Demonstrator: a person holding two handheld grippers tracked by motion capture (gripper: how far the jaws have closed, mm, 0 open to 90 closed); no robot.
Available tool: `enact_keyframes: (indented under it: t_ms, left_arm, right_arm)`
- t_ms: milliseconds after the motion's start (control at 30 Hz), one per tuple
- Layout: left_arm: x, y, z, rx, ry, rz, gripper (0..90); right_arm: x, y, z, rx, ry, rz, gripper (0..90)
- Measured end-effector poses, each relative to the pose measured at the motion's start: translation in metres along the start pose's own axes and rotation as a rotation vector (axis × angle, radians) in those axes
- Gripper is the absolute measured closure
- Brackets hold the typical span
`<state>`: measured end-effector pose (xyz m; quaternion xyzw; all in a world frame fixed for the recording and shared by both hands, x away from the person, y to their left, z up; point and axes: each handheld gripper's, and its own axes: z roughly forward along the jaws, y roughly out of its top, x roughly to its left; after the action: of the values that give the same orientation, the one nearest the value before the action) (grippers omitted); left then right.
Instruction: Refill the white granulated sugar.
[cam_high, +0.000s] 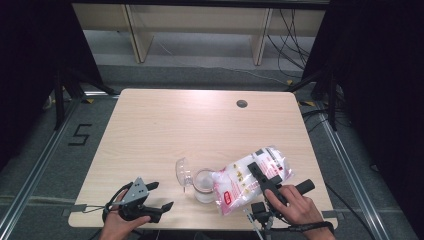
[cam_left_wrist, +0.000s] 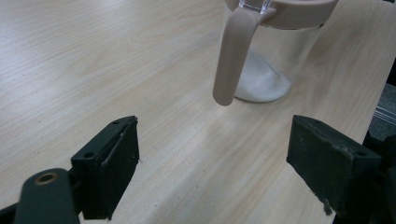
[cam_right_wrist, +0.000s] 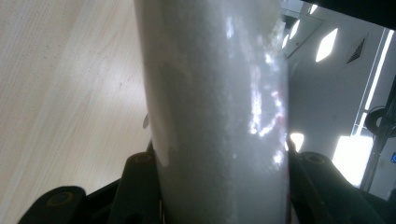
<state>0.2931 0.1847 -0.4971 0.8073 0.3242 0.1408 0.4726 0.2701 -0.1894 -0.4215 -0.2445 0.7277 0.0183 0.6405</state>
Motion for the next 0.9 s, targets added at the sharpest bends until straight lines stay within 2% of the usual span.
enact_keyframes:
  t_ms: [167, 233, 300, 367, 500, 733, 867, 900]
  left_arm:
    - [0.0005, -0.0002, 0.0007, -0.006, -0.005, 0.001, 16.5]
    - [0.0011, -0.0001, 0.0007, -0.006, -0.007, 0.009, 16.5]
    - [0.0008, -0.0002, 0.0009, -0.007, -0.007, 0.003, 16.5]
    - [0.0019, -0.0002, 0.0005, 0.008, 0.002, 0.015, 16.5]
    - [0.0021, -0.0001, 0.0004, 0.007, 0.002, 0.019, 16.5]
    - [0.0011, -0.0002, 0.0007, -0.003, -0.004, 0.006, 16.4]
    - [0.0009, -0.0002, 0.0007, -0.006, -0.007, 0.005, 16.5]
    - [0.001, -0.0002, 0.0007, -0.005, -0.007, 0.005, 16.5]
  right_arm:
    - [0.0001, -0.0002, 0.0001, -0.007, -0.018, 0.003, 60.1]
    - [0.0, -0.0002, -0.0002, 0.002, 0.003, 0.006, 60.2]
    - [0.0005, -0.0003, 0.0003, -0.004, -0.008, 0.006, 60.2]
    - [-0.0003, -0.0001, -0.0001, 0.001, 0.004, 0.003, 60.2]
    - [-0.0002, -0.0005, -0.0002, 0.002, 0.005, 0.008, 60.3]
    - [-0.0001, -0.0003, -0.0004, 0.003, 0.007, 0.007, 60.4]
    - [-0.0001, 0.0002, -0.0001, -0.005, -0.011, 0.001, 60.5]
    - [-0.0015, 0.0004, 0.0006, -0.016, -0.012, -0.016, 60.5]
